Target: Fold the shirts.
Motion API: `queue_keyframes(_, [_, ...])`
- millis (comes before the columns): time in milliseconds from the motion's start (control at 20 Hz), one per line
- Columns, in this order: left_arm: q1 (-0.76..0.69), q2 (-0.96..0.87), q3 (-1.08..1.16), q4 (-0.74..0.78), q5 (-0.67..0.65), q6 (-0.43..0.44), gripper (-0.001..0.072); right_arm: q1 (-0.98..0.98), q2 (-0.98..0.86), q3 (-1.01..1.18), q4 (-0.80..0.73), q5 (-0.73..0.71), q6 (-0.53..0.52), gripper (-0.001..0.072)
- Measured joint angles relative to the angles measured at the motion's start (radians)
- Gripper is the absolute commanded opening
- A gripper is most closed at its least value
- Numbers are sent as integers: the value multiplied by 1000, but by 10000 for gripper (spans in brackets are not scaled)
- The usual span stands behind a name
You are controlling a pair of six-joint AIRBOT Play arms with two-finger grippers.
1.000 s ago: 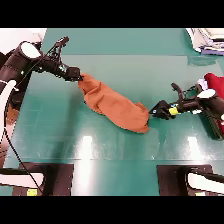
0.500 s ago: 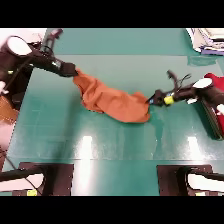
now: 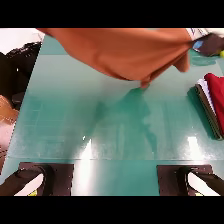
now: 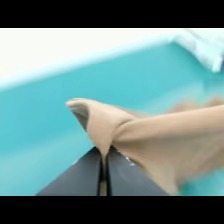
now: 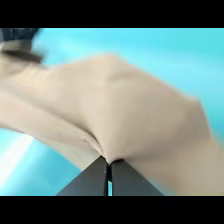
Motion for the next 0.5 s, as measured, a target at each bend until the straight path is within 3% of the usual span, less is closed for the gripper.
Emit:
queue_keyframes(250, [0, 63, 195, -15, -2, -3, 27, -7, 138, 110, -70, -10, 3, 16])
queue_keyframes(500, [0, 66, 248, -33, -51, -20, 27, -8, 159, 137, -171, 21, 90, 16])
